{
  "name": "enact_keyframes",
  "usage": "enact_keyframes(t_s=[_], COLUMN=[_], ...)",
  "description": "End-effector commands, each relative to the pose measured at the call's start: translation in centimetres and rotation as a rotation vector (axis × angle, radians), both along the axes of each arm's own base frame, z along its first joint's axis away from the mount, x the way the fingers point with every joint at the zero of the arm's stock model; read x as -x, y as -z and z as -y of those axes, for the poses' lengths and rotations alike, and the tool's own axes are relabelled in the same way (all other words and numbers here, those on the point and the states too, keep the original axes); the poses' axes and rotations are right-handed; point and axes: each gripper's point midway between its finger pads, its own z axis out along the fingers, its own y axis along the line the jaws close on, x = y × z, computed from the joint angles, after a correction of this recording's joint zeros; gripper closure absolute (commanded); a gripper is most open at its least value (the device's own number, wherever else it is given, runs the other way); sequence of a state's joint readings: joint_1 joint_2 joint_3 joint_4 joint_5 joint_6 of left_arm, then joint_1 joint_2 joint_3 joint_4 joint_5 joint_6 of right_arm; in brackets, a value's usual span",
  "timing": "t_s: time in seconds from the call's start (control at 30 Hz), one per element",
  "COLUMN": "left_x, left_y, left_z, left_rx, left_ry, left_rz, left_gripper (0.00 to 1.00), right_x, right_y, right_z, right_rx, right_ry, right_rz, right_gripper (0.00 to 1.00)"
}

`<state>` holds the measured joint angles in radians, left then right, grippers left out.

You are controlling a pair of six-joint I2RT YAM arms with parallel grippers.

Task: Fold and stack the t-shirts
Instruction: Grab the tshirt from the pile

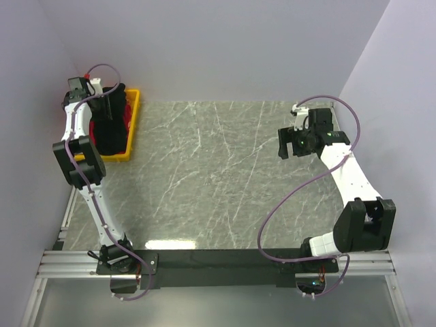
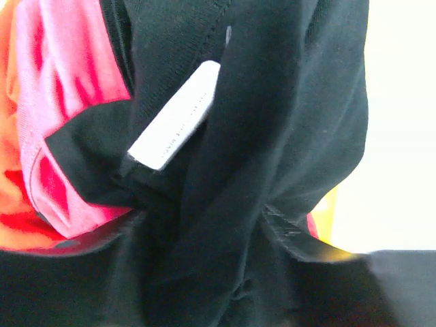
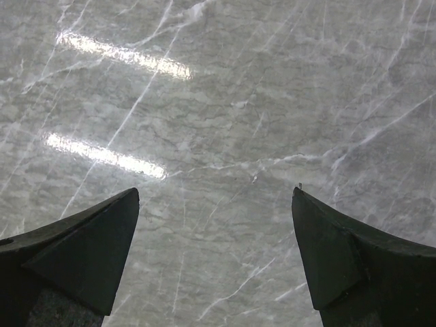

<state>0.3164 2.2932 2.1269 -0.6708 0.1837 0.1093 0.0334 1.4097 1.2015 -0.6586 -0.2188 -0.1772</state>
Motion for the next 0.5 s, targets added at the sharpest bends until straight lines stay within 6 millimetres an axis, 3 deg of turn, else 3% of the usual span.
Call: enact_keyframes(t_s=[0.0,0.03,0.13,0.27,0.33,0.37,0.47], left_x=[-1.0,-0.9,-0.4,0.0,0.2,0.3,0.3], left_y=[-5.6,-7.3,-10.7,-15.3,-17.4,-18.2,-20.4], left_z=[0.5,0.3,0.2,-0.2,-0.4,-0.5,0.3], left_rx=[-0.011,-0.030,-0.058,-0.111,-0.124,-0.127,-0.107], left_ry=[0.030,0.025,0.014,-0.014,-0.036,-0.042,-0.022], left_rz=[0.134,0.167,0.227,0.322,0.365,0.383,0.441], left_gripper=[0.50,0.58,0.63,0.87,0.91,1.00,1.00], right_x=[-0.8,-0.7,-0.6,-0.7,-0.7,-0.7,-0.7], right_y=[-1.7,-1.6,-1.8,-1.9,-1.8,-1.7,-1.6], right_z=[0.1,0.2,0.1,0.0,-0.1,-0.1,0.0], right_rx=[-0.013,-0.015,-0.020,-0.031,-0.035,-0.035,-0.034], right_ry=[-0.009,-0.008,-0.010,-0.014,-0.020,-0.019,-0.018], right_rz=[0.042,0.037,0.036,0.034,0.026,0.023,0.020], right_gripper=[0.01,0.02,0.02,0.02,0.02,0.02,0.02])
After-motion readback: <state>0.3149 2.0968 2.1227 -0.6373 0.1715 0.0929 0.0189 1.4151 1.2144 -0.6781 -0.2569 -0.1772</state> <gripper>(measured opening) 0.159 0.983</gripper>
